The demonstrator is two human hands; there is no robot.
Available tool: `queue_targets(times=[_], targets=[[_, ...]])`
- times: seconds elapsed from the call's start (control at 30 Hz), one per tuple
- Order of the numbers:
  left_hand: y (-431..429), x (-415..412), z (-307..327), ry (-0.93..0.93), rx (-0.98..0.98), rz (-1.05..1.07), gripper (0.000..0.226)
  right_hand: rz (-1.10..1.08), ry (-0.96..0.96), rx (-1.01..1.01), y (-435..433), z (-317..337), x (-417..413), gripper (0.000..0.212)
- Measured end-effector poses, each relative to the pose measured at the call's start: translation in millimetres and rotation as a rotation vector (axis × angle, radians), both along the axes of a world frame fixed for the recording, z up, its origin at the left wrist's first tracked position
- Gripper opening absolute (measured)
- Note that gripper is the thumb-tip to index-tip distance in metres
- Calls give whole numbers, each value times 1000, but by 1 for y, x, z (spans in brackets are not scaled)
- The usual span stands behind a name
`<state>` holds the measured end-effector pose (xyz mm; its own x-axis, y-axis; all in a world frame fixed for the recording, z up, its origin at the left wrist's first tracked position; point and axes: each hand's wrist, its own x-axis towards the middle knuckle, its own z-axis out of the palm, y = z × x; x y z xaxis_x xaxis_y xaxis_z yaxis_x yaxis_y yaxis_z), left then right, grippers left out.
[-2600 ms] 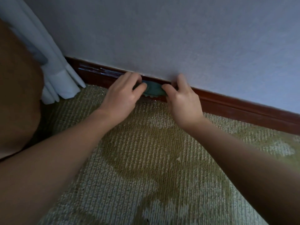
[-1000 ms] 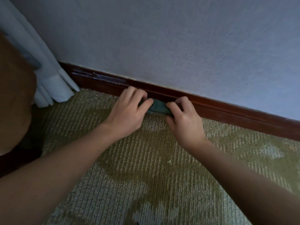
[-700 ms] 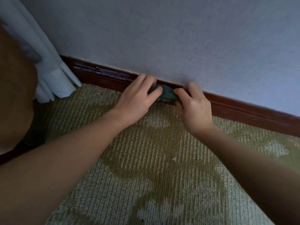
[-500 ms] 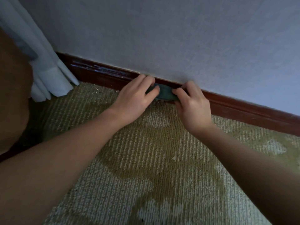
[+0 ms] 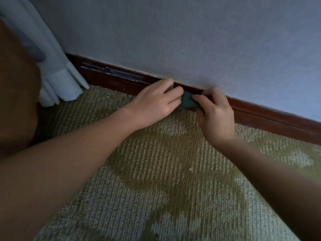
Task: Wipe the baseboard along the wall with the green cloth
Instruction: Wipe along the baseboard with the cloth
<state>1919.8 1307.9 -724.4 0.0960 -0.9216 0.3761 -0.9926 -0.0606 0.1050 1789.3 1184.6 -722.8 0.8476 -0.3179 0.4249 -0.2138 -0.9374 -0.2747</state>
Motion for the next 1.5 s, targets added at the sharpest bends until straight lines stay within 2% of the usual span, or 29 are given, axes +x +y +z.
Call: queue_targets(times=[0.13,0.27,0.43,0.57,0.83,0.93,1.0,1.2,1.37,1.5], targets=[[6,6,0,-148,-37,-40,24,-1,30,-25,7,0,10,20],[6,6,-2,-56,-36,-27,24,22,83,-41,9,3,12,17],[8,7,-3,-135,-71,-51,18,3,199,-76,13,10,13,16],[11,7,1,-66,-46,-36,24,-11,294,-99,16,23,14,14],[16,16,5,-133,-17,-120,26,70,420,-190,22,41,22,25],[25,23,4,-38,37,-48,35,127,449,-191,30,42,28,27],[31,29,5,-3,62,-28,38,131,434,-153,35,43,32,26],[35,37,2,-97,-79,-92,14,70,295,-124,36,30,38,24],[47,46,-6,-17,-137,29,27,33,121,-57,42,16,50,17],[60,48,-8,35,-113,133,29,110,117,-72,49,18,63,19]])
